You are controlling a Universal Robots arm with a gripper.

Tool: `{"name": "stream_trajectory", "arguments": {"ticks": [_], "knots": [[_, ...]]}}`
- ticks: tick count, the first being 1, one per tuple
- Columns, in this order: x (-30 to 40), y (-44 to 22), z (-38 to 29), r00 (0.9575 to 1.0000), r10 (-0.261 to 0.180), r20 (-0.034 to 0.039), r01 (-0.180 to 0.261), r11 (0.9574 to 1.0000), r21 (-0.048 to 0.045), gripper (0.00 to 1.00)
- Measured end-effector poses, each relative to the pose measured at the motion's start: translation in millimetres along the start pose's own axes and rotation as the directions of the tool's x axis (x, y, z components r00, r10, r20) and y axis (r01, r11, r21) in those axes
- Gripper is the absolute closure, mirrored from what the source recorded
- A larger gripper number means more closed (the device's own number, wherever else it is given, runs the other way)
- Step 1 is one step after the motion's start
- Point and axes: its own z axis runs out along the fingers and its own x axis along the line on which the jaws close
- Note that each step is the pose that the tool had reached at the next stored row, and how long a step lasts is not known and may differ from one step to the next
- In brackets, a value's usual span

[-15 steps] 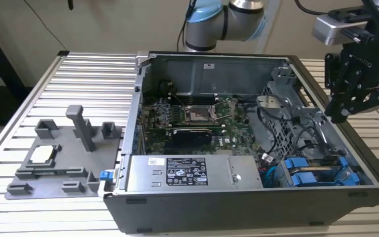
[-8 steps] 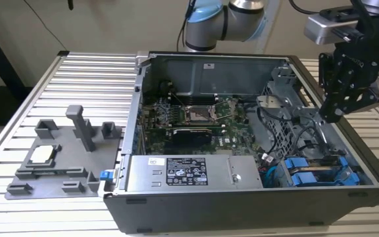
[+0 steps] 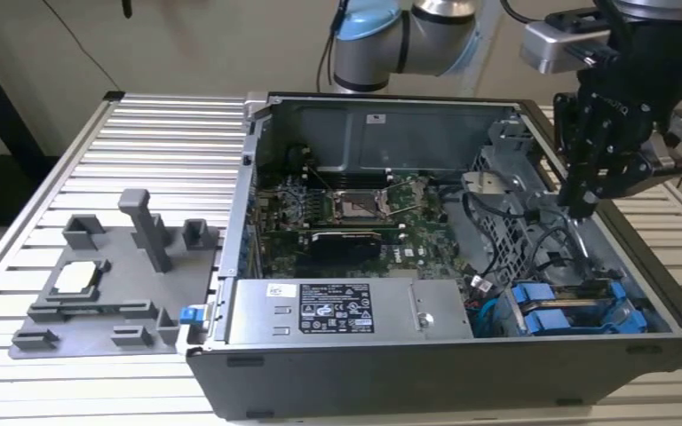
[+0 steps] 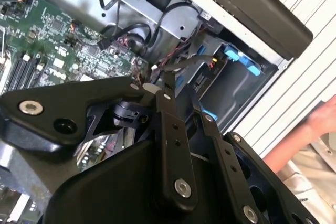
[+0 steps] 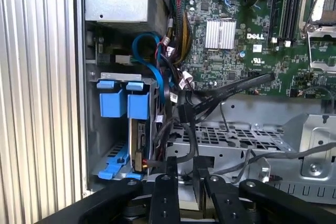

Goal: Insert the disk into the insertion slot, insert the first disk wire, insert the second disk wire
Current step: 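Insert the first disk wire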

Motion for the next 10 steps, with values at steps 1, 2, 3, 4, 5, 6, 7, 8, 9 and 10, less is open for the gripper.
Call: {"name": "stream_trajectory", "arguments": {"ticks": [1, 2, 3, 4, 5, 6, 7, 8, 9, 10], "knots": [[-1.2, 1.7, -0.3, 1.0000, -0.001, -0.0080, 0.001, 1.0000, 0.0006, 0.73], [-2.4, 3.2, -0.6, 0.9999, -0.002, -0.0162, 0.002, 1.0000, 0.0013, 0.73], [-3.3, 4.6, -0.9, 0.9997, -0.003, -0.0237, 0.003, 1.0000, 0.0019, 0.73], [-4.2, 6.1, -1.1, 0.9995, -0.004, -0.0305, 0.005, 1.0000, 0.0026, 0.73], [-5.4, 7.7, -1.3, 0.9993, -0.006, -0.0360, 0.006, 1.0000, 0.0037, 0.73], [-6.6, 9.5, -1.6, 0.9992, -0.006, -0.0386, 0.006, 1.0000, 0.0054, 0.73], [-7.6, 11.7, -1.8, 0.9992, -0.006, -0.0391, 0.006, 0.9999, 0.0080, 0.73], [-8.3, 13.9, -2.1, 0.9992, -0.006, -0.0399, 0.006, 0.9999, 0.0101, 0.73], [-8.7, 16.3, -2.5, 0.9991, -0.006, -0.0417, 0.006, 0.9999, 0.0116, 0.73], [-9.0, 18.5, -2.7, 0.9990, -0.006, -0.0440, 0.007, 0.9999, 0.0129, 0.73]]}}
